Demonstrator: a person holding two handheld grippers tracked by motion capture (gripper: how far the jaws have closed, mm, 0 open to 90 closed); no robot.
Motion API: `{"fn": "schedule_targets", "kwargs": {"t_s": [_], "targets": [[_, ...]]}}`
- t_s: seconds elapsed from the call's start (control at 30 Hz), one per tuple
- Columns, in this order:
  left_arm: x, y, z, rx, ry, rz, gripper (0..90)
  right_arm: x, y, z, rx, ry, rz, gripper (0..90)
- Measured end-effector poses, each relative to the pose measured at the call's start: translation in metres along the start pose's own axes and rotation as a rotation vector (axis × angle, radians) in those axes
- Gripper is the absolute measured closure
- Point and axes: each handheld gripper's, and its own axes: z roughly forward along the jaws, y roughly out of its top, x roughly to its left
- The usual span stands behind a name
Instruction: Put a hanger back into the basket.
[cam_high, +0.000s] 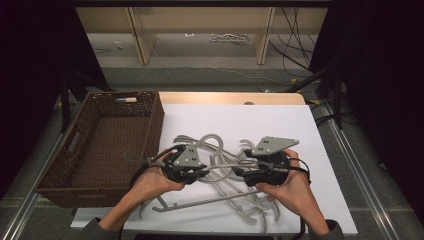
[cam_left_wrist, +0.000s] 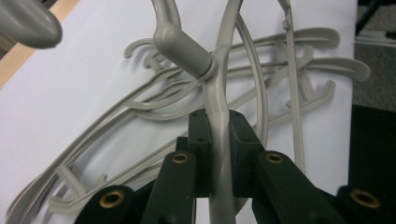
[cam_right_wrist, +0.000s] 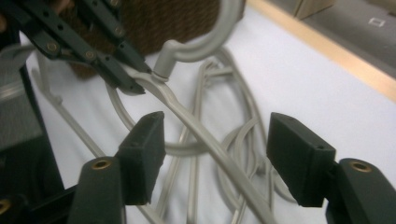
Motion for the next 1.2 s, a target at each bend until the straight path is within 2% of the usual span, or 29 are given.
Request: {"fn": "schedule_targets", "kwargs": {"t_s": [0.13, 0.3, 0.4, 0.47, 0.67, 0.7, 0.77, 0.8, 0.97, 1.07, 1.2], "targets": [[0.005, 0.005, -0.009, -0.012, 0.022, -0.023, 81.9, -0.004, -0.004, -0.01, -0.092, -0.053, 0.043, 32.0], [0.014, 0.018, -0.021, -0.022, 0.051, -0.032, 81.9, -0.003, -0.009, -0.02, -0.17, -0.069, 0.072, 29.2], [0.022, 0.028, -0.026, -0.004, 0.08, -0.038, 81.9, 0.001, -0.009, -0.025, -0.192, -0.068, 0.079, 27.4], [0.029, 0.034, -0.028, 0.001, 0.088, -0.047, 81.8, 0.004, -0.008, -0.026, -0.23, -0.081, 0.072, 26.5], [0.054, 0.046, -0.042, -0.026, 0.123, -0.099, 81.9, 0.007, -0.01, -0.025, -0.252, -0.088, 0.071, 25.8], [0.059, 0.046, -0.046, -0.029, 0.132, -0.103, 81.9, 0.007, -0.012, -0.023, -0.246, -0.079, 0.081, 25.8], [0.067, 0.043, -0.054, -0.039, 0.15, -0.136, 81.8, 0.006, -0.015, -0.018, -0.265, -0.076, 0.091, 25.5], [0.071, 0.041, -0.058, -0.047, 0.154, -0.149, 81.9, 0.006, -0.016, -0.017, -0.256, -0.069, 0.096, 24.9], [0.088, 0.03, -0.089, -0.092, 0.184, -0.194, 81.9, 0.006, -0.019, -0.01, -0.259, -0.072, 0.094, 24.7], [0.1, 0.019, -0.111, -0.105, 0.242, -0.21, 81.9, 0.006, -0.019, -0.009, -0.256, -0.071, 0.09, 24.6], [0.113, 0.003, -0.131, -0.1, 0.312, -0.231, 81.9, 0.006, -0.022, -0.008, -0.262, -0.069, 0.091, 24.6]]}}
